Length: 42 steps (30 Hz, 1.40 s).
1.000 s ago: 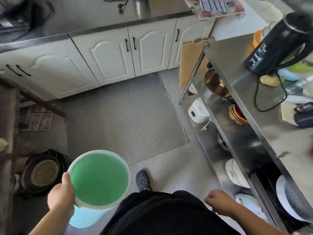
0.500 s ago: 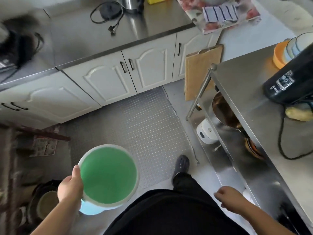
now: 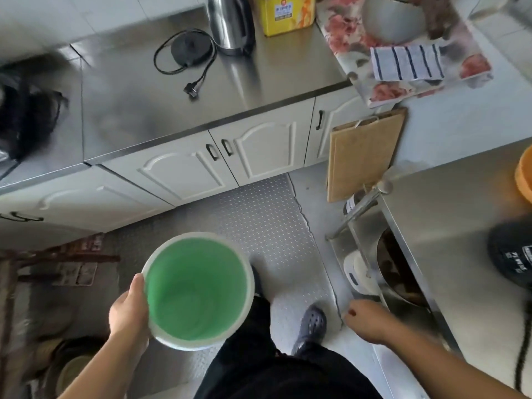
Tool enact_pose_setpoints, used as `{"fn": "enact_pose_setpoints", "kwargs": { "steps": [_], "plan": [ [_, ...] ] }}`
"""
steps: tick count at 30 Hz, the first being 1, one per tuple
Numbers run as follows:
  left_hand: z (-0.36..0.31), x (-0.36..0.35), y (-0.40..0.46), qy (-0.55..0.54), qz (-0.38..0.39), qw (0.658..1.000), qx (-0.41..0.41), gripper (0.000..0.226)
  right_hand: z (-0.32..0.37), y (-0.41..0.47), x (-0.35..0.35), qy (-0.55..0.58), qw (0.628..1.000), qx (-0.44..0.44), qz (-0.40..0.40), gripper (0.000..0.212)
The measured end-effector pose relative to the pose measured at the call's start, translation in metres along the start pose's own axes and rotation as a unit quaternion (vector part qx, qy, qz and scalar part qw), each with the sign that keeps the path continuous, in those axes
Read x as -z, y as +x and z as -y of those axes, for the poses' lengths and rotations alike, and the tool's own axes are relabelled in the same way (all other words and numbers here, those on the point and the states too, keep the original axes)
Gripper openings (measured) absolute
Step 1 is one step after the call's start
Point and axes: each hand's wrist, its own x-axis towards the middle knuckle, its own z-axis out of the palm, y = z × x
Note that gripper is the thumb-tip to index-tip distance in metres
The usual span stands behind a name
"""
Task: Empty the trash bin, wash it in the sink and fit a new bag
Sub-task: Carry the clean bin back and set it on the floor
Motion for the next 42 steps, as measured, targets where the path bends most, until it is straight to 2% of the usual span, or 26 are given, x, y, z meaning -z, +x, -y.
{"fn": "enact_pose_setpoints", "kwargs": {
  "steps": [5,12,16,19,22,30,36,42],
  "plan": [
    [-0.067,-0.054,0.039,0.008,0.066,0.998,0.008,0.051,0.055,0.034,0.032,0.041,0.999,-0.001,0.009,0.033],
    [-0.146,-0.155,0.105,0.057,0.127,0.990,-0.023,0.056,0.110,0.108,0.059,0.214,0.975,-0.054,-0.012,0.026],
    [-0.162,-0.232,0.140,0.058,0.124,0.990,-0.014,0.066,0.126,0.164,0.047,0.200,0.978,-0.048,0.033,0.028],
    [-0.154,-0.303,0.169,0.055,0.114,0.992,-0.003,0.053,0.126,0.222,0.027,0.144,0.988,-0.012,0.063,0.033],
    [-0.133,-0.378,0.196,0.070,0.131,0.988,-0.041,0.039,0.121,0.282,0.000,0.136,0.986,0.006,0.094,0.036],
    [-0.066,-0.542,0.239,0.062,0.174,0.983,-0.005,0.042,0.105,0.414,-0.078,0.099,0.984,0.036,0.147,0.037],
    [-0.031,-0.609,0.263,0.036,0.205,0.978,0.030,0.035,0.089,0.479,-0.102,0.044,0.987,0.053,0.148,0.024],
    [-0.024,-0.637,0.277,0.004,0.223,0.972,0.068,0.034,0.078,0.524,-0.085,0.008,0.991,0.048,0.128,0.025]
  ]
}}
